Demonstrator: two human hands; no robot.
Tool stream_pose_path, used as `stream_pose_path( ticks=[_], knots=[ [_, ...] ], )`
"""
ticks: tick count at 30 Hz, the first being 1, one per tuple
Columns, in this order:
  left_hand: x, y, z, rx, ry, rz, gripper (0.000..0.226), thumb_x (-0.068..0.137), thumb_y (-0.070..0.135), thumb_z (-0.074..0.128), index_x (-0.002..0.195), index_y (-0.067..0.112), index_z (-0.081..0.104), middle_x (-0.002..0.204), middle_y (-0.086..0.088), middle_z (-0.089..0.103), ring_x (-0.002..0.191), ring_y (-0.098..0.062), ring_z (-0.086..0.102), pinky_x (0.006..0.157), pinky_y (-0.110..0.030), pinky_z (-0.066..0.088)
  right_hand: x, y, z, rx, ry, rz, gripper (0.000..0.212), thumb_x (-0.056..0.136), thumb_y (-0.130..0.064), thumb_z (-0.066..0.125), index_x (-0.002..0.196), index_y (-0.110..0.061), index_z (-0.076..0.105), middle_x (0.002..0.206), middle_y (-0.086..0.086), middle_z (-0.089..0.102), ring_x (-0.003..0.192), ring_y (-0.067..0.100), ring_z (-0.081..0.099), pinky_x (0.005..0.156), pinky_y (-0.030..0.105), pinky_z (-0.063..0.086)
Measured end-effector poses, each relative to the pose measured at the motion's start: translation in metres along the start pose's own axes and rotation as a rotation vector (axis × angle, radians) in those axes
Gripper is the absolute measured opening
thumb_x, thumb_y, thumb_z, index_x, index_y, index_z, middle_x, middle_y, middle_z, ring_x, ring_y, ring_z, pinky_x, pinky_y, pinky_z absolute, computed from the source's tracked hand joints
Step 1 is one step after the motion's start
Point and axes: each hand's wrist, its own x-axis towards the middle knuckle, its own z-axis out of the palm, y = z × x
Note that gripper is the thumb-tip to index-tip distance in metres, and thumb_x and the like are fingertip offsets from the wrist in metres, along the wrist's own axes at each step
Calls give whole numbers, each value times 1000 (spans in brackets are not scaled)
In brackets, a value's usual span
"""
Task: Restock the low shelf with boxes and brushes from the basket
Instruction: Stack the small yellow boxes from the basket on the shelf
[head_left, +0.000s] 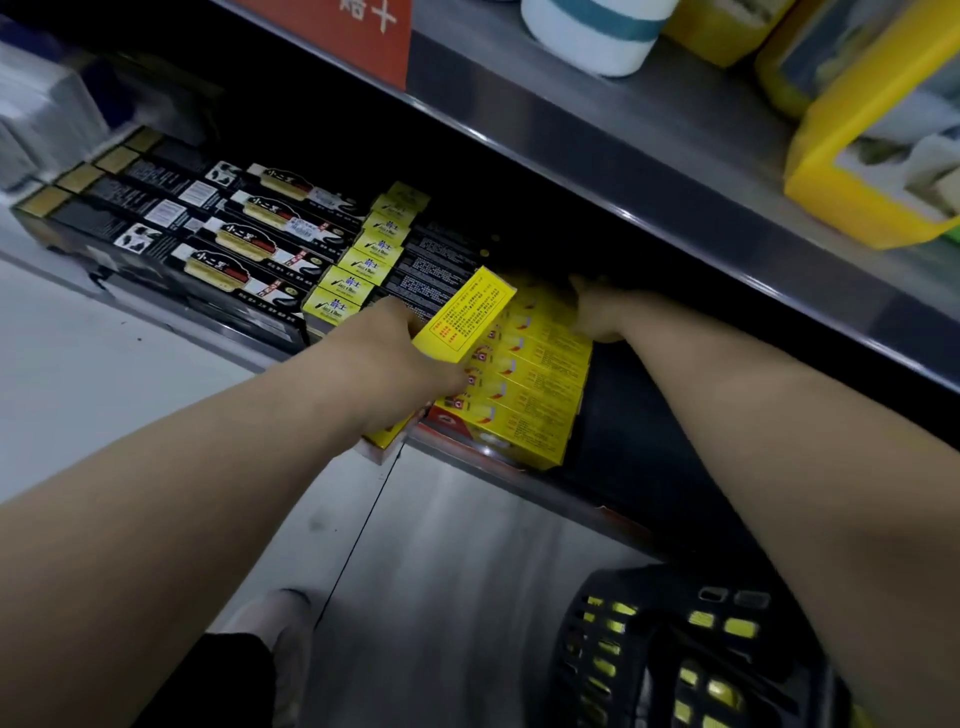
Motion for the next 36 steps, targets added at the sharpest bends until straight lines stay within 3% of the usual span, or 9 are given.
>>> stream_pose_path(
  ticks=[4, 8, 10, 12, 17, 20, 24, 30, 36],
  knots=[
    [-7, 0, 0, 122, -21, 32, 58, 78, 33, 71, 127, 12, 47, 100, -3, 57, 79, -19, 54, 56, -24, 42, -73, -30, -28, 123, 38, -348, 107, 70, -19, 81, 150, -22, 10, 154, 14, 20, 137, 26, 29, 107, 26, 29],
    [-14, 3, 4, 144, -100, 135, 27, 76, 32, 74, 94, 23, 55, 82, -4, 67, 75, -27, 68, 51, -31, 52, -138, -43, -17, 171, 187, -660, 62, 71, -32, 79, 126, -30, 52, 119, -3, 52, 111, 14, 46, 93, 28, 39],
    [-16, 5, 5, 177, -130, 188, 30, 74, 32, 76, 97, 26, 58, 91, -1, 68, 82, -26, 69, 59, -33, 55, -151, -39, -9, 87, 233, -623, 40, 75, -41, 73, 109, -28, 58, 89, -10, 54, 87, 13, 51, 71, 29, 40],
    [-16, 4, 2, 223, -111, 216, 47, 73, 28, 78, 115, 25, 56, 113, 3, 62, 95, -20, 63, 74, -34, 55, -154, -30, -2, 9, 154, -457, 42, 80, -42, 69, 113, -23, 52, 76, -11, 48, 70, 12, 47, 54, 26, 34],
    [-11, -5, -10, 205, -38, 202, 59, 79, 15, 72, 131, 22, 45, 127, 0, 54, 103, -20, 57, 81, -37, 54, -133, -19, 17, -223, -128, -76, 77, 91, -35, 57, 145, -3, 13, 119, 13, 57, 102, 28, 58, 71, 29, 45],
    [-10, -9, -10, 176, -32, 189, 45, 81, 14, 70, 122, 20, 52, 116, 1, 59, 100, -19, 59, 77, -32, 52, -123, -26, 28, -299, -188, -59, 80, 92, -29, 55, 144, 4, 4, 115, 15, 59, 101, 30, 59, 71, 33, 48],
    [-10, -13, -14, 155, -18, 175, 38, 82, 14, 68, 117, 21, 54, 108, 3, 60, 96, -19, 62, 76, -38, 56, -114, -33, 44, -248, -187, -52, 77, 91, -21, 55, 144, 2, 3, 99, 12, 58, 82, 27, 54, 50, 29, 37],
    [-9, -15, -14, 155, -16, 175, 34, 84, 13, 66, 115, 19, 55, 107, 2, 61, 97, -19, 62, 71, -30, 52, -104, -35, 55, -202, -80, -82, 67, 92, -17, 53, 142, -4, 12, 71, 2, 45, 68, 21, 47, 44, 29, 32],
    [-13, -14, -11, 201, -17, 196, 32, 84, 17, 66, 114, 21, 56, 97, 7, 59, 94, -16, 61, 67, -27, 51, -99, -36, 59, -163, -18, -155, 57, 92, -17, 53, 138, -7, 19, 68, 2, 44, 57, 15, 42, 43, 29, 31]
  ],
)
